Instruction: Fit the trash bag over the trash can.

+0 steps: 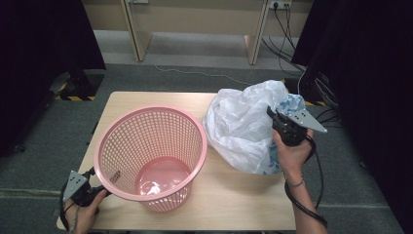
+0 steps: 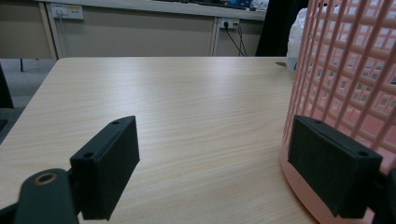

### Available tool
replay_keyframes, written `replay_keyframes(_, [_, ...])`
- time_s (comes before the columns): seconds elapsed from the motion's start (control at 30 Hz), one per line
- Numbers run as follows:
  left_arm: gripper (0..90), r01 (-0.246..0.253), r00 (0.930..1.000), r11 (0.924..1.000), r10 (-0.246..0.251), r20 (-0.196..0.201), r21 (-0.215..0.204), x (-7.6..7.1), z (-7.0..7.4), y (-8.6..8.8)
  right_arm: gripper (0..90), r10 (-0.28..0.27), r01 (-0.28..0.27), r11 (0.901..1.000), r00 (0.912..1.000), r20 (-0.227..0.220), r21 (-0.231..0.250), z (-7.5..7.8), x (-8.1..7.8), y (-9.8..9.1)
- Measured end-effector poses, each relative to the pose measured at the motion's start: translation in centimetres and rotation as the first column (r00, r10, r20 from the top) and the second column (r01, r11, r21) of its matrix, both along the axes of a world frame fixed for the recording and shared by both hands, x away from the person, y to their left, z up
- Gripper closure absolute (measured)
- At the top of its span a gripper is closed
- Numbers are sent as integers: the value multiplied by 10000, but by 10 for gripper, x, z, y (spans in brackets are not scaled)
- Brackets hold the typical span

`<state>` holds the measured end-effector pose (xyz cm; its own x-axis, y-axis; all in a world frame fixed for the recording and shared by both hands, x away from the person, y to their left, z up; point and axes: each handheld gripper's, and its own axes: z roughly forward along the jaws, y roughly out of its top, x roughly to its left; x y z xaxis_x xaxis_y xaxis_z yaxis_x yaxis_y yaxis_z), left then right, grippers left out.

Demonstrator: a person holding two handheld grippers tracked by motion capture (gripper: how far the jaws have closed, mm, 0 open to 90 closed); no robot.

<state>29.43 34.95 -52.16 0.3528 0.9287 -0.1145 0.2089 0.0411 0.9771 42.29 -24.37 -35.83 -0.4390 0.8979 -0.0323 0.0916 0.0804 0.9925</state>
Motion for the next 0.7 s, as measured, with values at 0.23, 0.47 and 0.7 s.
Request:
replay_keyframes(0.23, [158, 0, 10000, 10000, 0, 0, -8, 0, 0, 0, 897, -62, 57, 9998, 9995, 321, 170, 8, -4, -2])
replay_keyframes(0.47, [158, -2, 10000, 10000, 2, 4, 5, 0, 0, 0, 898, -144, 125, 9994, 9981, 600, 314, 17, -8, -5])
replay_keyframes(0.7, [158, -10, 10000, 10000, 10, 0, -11, 0, 0, 0, 898, -242, 199, 9986, 9957, 896, 488, 25, -11, -7])
